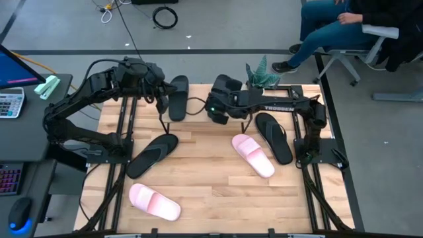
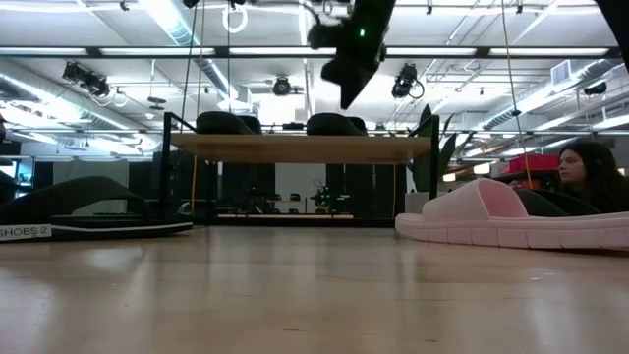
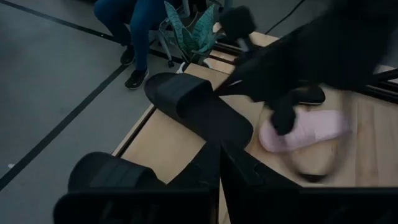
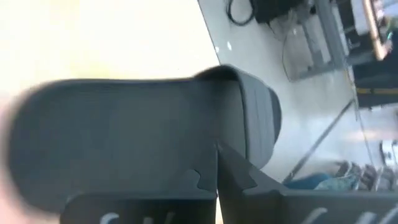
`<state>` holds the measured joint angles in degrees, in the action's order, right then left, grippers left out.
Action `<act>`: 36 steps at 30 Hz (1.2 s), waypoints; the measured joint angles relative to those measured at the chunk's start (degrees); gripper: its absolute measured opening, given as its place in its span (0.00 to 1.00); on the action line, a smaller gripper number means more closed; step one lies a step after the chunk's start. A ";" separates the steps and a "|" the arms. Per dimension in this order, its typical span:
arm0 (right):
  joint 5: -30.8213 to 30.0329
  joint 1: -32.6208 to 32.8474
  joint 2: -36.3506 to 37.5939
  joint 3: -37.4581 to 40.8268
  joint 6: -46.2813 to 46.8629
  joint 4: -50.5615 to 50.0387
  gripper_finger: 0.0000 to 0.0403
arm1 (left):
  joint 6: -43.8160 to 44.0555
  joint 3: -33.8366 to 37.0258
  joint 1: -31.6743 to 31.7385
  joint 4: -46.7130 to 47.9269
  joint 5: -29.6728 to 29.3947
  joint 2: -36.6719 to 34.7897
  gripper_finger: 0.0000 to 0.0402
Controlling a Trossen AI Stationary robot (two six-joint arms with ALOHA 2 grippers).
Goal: Pick and place slides into the shelf
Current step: Put the black slipper on the shelf
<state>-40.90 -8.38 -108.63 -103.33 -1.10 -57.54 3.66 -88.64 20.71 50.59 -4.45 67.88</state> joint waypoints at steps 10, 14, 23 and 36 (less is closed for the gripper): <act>5.14 -0.60 6.35 -0.09 13.28 -11.08 0.00 | 5.14 0.00 0.00 -0.73 0.00 0.00 0.05; 10.12 -4.41 5.79 -0.07 15.92 -10.36 0.00 | 10.98 0.00 0.00 -1.44 0.00 0.00 0.04; 13.37 -11.26 2.14 0.00 19.44 -10.36 0.00 | 10.23 0.00 0.00 -1.40 -0.02 0.00 0.04; 15.95 -14.46 -3.02 0.00 17.44 -3.06 0.00 | 7.67 0.00 0.00 -2.84 -0.04 0.00 0.03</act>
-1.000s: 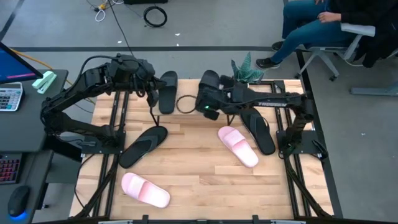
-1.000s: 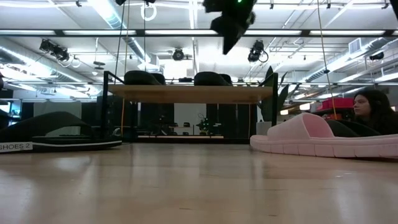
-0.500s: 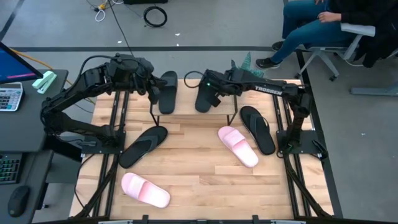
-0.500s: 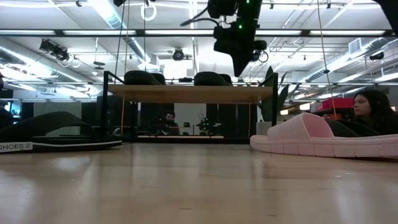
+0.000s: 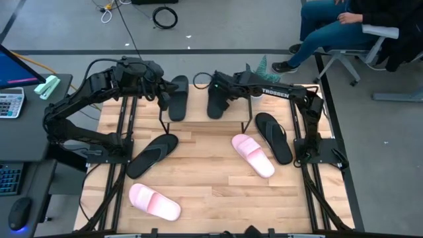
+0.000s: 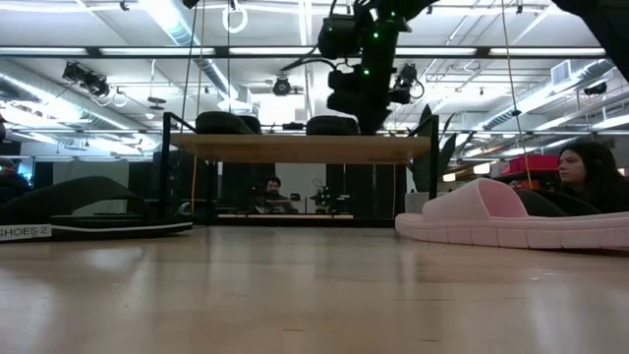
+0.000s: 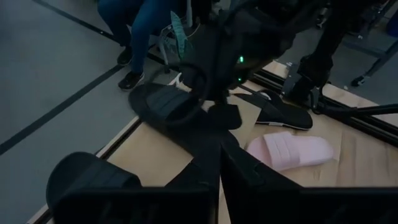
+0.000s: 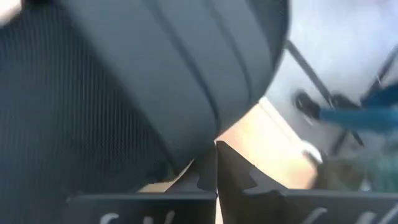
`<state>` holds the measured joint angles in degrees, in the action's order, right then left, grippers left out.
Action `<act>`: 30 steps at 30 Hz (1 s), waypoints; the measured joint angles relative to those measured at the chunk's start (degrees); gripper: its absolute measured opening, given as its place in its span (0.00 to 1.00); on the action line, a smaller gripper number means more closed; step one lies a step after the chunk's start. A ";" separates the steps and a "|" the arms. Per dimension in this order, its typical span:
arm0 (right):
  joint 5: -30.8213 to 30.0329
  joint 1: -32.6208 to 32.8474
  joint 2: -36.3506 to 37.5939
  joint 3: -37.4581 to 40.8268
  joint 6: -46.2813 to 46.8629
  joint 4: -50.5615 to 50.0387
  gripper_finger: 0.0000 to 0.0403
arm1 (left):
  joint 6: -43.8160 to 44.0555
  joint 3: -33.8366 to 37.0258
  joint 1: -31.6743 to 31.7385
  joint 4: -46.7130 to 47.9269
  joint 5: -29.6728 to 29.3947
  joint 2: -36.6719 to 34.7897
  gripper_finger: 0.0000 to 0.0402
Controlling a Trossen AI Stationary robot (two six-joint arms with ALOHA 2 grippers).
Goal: Pick and place slides into the shelf
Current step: Put the black slipper on the shelf
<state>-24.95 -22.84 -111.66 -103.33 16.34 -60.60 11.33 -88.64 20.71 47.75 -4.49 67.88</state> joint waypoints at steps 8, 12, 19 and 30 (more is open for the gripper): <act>7.63 -0.66 -1.70 -0.02 -3.86 16.72 0.00 | -0.66 0.00 0.00 -0.12 -0.02 0.00 0.04; 8.50 0.20 -4.27 -0.04 -4.43 21.68 0.00 | -0.70 0.00 0.00 -0.42 -0.02 0.00 0.06; 1.85 2.65 -7.08 -0.13 -4.82 23.82 0.00 | -0.67 0.00 0.00 -0.44 -0.02 0.00 0.04; 0.44 6.38 -1.51 -0.02 -1.28 17.42 0.00 | -0.47 0.00 0.00 -0.36 -0.02 0.00 0.05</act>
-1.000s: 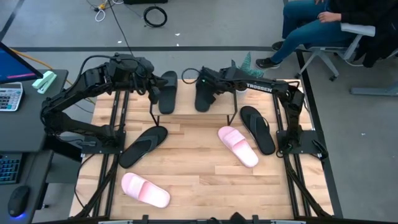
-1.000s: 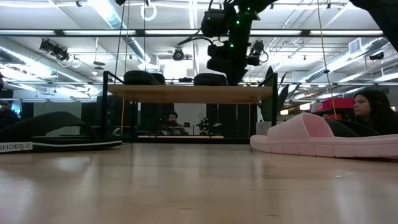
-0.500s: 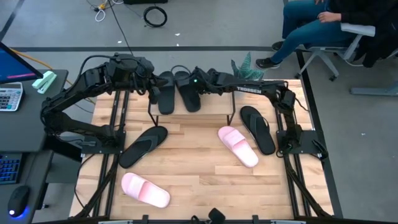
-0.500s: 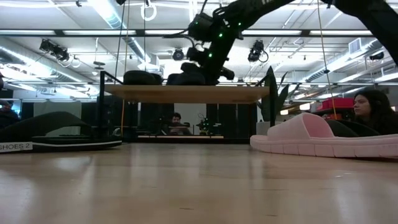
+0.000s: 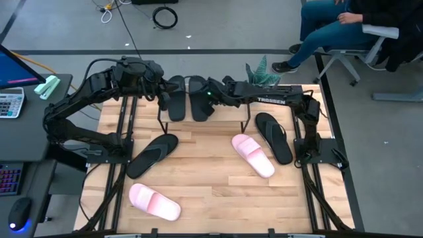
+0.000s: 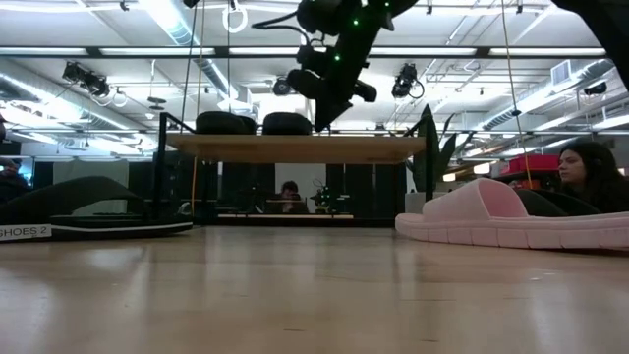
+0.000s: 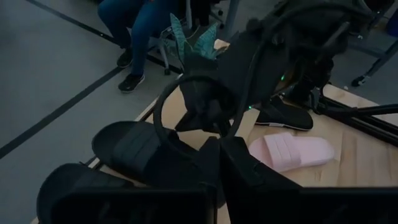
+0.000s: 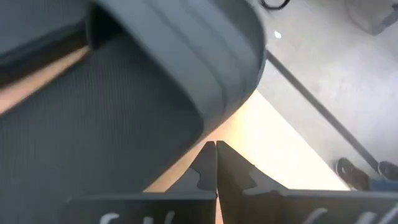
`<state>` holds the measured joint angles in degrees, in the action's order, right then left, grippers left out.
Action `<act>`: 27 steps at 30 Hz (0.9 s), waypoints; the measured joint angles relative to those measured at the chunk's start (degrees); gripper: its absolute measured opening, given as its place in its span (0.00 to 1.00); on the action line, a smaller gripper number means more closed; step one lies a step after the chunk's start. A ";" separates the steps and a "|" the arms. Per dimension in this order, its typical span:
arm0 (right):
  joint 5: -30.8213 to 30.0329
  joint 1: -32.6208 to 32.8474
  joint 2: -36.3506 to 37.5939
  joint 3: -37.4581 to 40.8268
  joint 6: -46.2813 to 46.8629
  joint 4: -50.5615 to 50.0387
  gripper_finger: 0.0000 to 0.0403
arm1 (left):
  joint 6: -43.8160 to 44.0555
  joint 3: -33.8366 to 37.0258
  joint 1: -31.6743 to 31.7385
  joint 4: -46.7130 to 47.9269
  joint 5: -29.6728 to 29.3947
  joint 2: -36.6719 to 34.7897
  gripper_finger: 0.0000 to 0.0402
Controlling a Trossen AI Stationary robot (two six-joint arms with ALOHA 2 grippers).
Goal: Pick and place slides into the shelf
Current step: Put the black slipper on the shelf
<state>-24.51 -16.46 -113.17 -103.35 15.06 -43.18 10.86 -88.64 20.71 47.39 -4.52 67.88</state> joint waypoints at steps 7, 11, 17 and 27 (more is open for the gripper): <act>1.08 1.06 -2.55 0.02 1.67 0.20 0.00 | 0.21 0.00 -0.09 -2.19 0.00 0.00 0.06; 1.42 1.32 -2.62 0.02 1.69 1.93 0.00 | 0.09 0.00 -0.08 -3.02 0.02 0.00 0.04; 6.80 1.42 -3.11 0.00 -0.95 7.08 0.00 | -0.16 0.00 -0.07 -3.63 0.02 0.00 0.02; 2.69 3.36 -4.07 0.02 -5.07 6.30 0.00 | -0.13 0.00 -0.04 -4.19 0.02 0.00 0.06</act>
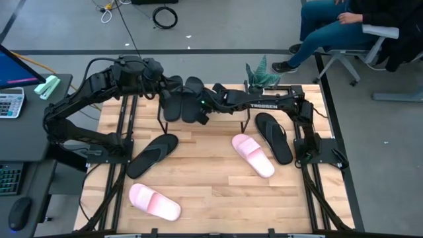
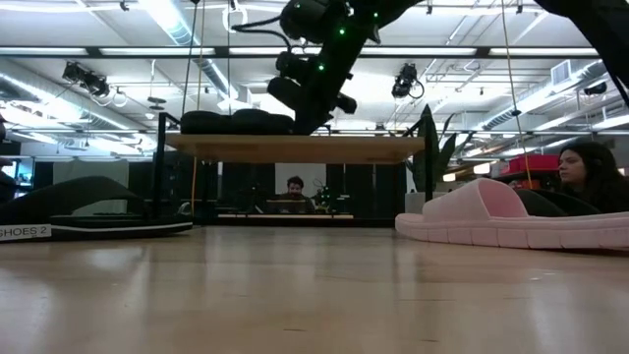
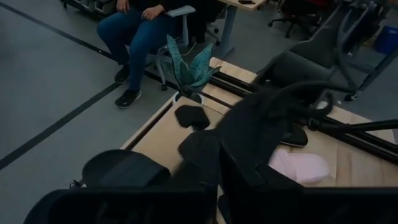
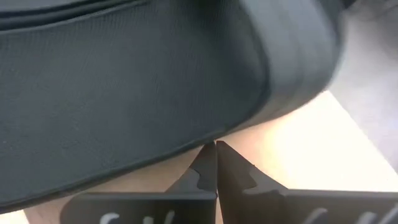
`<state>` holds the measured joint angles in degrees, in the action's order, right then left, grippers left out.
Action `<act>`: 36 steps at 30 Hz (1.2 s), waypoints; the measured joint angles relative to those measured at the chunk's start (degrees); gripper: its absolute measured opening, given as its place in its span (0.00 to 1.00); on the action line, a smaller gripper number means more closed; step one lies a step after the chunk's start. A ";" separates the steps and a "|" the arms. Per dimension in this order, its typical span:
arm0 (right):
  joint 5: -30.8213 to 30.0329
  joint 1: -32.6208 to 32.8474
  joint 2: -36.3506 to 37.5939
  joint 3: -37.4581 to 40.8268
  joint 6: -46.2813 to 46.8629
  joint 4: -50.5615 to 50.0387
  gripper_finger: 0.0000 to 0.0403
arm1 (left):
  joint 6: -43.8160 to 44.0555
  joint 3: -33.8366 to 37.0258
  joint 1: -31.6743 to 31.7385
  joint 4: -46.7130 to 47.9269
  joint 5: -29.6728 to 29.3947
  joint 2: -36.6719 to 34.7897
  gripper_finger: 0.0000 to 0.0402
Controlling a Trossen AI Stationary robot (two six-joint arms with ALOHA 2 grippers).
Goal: Pick and place slides into the shelf
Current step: Put the black slipper on the shelf, then put the left pink slipper on the shelf
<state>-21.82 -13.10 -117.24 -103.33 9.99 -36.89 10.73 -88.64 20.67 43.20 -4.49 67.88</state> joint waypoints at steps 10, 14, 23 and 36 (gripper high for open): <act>-6.43 8.60 6.10 0.00 3.45 -18.73 0.00 | -0.94 0.00 -1.69 7.65 0.00 0.00 0.02; -12.76 16.63 8.65 0.00 3.83 -27.19 0.00 | -4.39 0.00 -9.62 15.00 1.57 0.00 0.03; -12.12 36.23 11.32 -0.02 -0.67 -30.87 0.00 | 15.23 -0.06 -37.77 18.35 -6.08 1.73 0.01; -12.55 44.00 11.22 6.68 7.25 -30.01 0.00 | 71.99 9.94 -72.20 29.60 -37.45 10.54 0.01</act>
<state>-34.37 30.90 -106.02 -96.64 17.23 -66.89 82.73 -78.71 -51.53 72.80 -41.94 78.41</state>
